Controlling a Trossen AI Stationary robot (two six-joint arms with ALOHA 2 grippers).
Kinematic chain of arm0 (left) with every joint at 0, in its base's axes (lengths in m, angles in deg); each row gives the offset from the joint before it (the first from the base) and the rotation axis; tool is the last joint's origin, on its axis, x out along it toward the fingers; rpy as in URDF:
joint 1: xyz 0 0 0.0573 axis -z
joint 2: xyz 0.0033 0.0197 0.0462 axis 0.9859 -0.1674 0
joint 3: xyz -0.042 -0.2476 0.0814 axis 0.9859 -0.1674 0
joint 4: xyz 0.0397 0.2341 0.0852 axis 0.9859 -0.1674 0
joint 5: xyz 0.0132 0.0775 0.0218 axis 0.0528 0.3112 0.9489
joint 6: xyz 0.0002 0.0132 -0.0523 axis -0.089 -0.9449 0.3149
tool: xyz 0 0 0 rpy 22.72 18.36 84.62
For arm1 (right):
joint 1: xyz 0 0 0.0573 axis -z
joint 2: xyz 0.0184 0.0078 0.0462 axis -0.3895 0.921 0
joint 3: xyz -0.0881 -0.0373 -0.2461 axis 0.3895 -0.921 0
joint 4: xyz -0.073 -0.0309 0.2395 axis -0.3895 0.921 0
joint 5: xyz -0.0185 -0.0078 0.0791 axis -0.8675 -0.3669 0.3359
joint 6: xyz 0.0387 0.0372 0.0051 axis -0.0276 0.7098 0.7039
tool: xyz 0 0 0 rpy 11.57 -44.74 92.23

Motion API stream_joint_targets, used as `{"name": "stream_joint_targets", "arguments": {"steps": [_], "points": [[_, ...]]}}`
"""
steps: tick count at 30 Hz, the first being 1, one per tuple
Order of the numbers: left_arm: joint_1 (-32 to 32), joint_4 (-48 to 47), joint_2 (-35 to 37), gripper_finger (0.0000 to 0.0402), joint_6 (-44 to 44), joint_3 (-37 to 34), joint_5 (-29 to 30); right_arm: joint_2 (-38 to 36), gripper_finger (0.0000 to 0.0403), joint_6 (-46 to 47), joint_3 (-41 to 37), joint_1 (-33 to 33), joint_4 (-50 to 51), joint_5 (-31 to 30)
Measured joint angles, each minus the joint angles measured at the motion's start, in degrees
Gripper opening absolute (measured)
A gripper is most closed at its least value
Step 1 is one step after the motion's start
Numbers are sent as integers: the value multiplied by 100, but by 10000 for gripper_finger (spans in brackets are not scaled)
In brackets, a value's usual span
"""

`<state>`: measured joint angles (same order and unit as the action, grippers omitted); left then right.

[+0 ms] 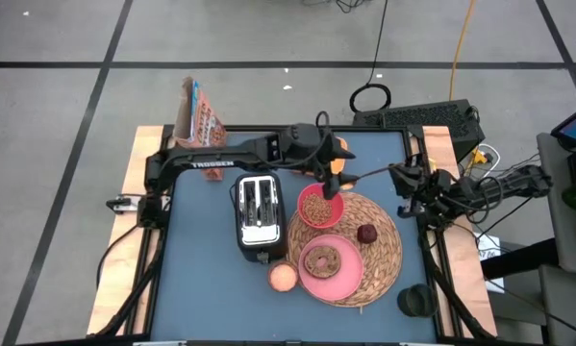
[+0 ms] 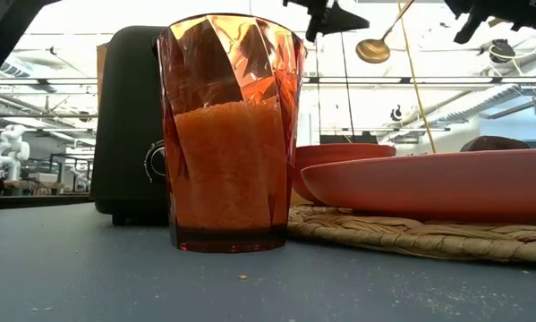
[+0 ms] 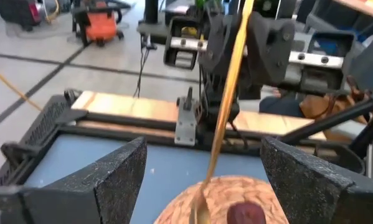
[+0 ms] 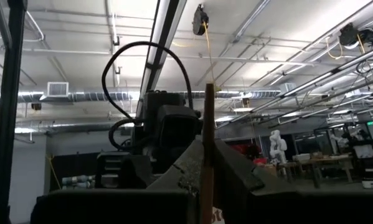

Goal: Arrange a breakfast setting
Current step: Put the gold spoon on the table mat

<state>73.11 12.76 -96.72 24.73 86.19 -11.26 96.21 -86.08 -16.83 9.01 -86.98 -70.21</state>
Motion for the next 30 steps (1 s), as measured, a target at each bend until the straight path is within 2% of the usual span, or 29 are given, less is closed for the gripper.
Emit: {"name": "stream_joint_targets", "arguments": {"steps": [6, 20, 24, 30], "points": [[22, 201, -195, 319, 24, 7, -4, 218, 24, 91, 0, 0, -177, 16], [42, 33, -441, 317, 3, 0, -14, 668, 24, 111, 0, 0, -606, 12], [42, -21, -428, 287, -21, 0, -14, 705, 24, 111, 0, 0, -604, 12], [42, -58, -428, 203, -20, 0, -16, 705, 24, 113, 0, 0, -623, 10]]}}
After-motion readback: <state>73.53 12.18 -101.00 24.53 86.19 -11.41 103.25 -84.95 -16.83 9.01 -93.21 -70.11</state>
